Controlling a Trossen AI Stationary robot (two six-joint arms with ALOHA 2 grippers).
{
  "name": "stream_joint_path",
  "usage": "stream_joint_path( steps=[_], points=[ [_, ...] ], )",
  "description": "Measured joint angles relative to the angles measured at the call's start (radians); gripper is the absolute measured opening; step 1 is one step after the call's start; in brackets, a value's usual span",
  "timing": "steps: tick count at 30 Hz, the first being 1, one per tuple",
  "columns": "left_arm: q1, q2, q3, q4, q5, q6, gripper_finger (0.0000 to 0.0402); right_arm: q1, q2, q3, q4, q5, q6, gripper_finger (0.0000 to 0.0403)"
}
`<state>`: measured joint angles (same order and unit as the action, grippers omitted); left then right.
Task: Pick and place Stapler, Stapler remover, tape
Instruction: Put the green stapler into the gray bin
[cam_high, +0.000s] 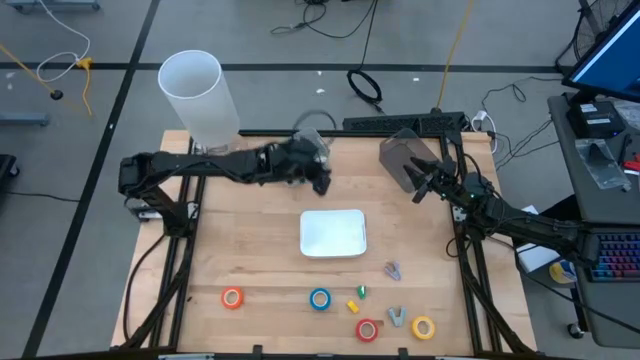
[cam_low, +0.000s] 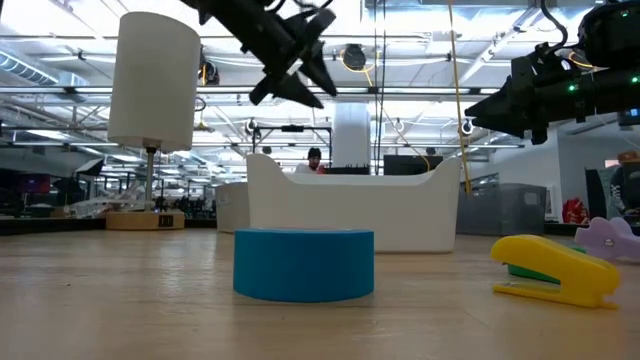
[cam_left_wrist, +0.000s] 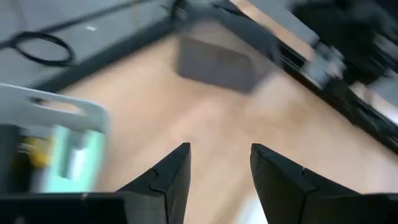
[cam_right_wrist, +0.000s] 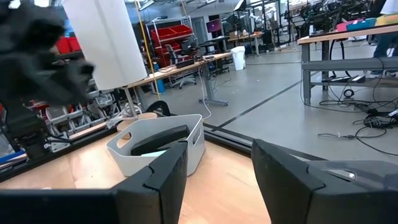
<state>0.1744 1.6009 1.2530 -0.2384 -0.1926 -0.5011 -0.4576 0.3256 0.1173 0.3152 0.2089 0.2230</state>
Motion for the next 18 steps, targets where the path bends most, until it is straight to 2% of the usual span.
stream_joint_path(
  steps=[9,18],
  points=[
    [-0.2,0.009,0.0,0.015,-0.018,-0.01,0.0156,0.0,0.0,0.0,0.002,0.0,0.0,0.0171],
    [-0.261,0.01,0.0,0.031,-0.021,-0.028,0.0156,0.0,0.0,0.0,0.005,0.0,0.0,0.0171]
  ],
)
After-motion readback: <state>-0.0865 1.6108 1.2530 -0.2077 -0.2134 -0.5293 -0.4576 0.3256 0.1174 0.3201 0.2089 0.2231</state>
